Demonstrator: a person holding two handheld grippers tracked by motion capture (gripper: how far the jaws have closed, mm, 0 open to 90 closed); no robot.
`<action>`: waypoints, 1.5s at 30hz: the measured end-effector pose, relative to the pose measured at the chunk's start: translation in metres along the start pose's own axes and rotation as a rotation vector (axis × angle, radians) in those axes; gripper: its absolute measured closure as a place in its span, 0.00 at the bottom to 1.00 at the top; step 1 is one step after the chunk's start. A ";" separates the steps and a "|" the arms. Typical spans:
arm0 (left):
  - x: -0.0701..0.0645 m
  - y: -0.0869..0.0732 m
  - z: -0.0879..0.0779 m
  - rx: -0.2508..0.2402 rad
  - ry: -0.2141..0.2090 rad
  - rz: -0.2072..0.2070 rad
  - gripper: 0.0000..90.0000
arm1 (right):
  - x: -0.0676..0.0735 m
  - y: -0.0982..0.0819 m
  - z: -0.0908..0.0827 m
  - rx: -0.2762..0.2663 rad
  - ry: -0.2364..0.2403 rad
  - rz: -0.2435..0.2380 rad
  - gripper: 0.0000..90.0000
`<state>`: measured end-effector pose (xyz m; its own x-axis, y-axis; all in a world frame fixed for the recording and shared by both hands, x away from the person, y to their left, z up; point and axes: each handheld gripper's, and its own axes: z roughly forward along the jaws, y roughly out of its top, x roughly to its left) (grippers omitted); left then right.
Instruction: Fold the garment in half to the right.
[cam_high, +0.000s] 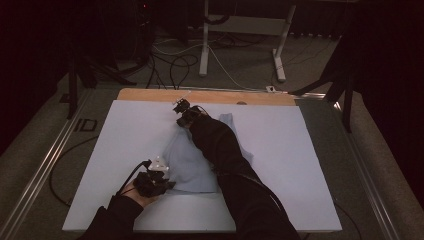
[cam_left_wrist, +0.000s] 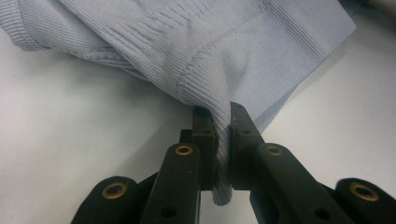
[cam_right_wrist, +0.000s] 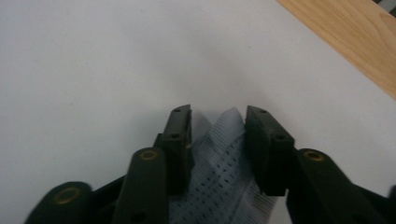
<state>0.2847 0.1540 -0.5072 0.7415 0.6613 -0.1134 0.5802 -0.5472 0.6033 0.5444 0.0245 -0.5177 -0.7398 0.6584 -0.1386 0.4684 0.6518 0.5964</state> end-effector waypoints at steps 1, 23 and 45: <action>0.000 0.000 0.000 0.000 -0.002 -0.005 0.95 | 0.001 0.001 0.000 0.011 -0.007 -0.005 0.80; 0.001 0.001 -0.002 -0.009 -0.001 -0.015 0.95 | 0.003 0.010 -0.020 -0.025 -0.046 -0.067 0.97; -0.004 0.010 -0.010 -0.011 -0.013 -0.001 0.95 | -0.006 0.017 -0.049 -0.079 -0.041 -0.055 0.97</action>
<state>0.2840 0.1510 -0.4931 0.7453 0.6551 -0.1239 0.5772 -0.5409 0.6118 0.5327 0.0134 -0.4679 -0.7422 0.6382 -0.2046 0.3864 0.6570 0.6473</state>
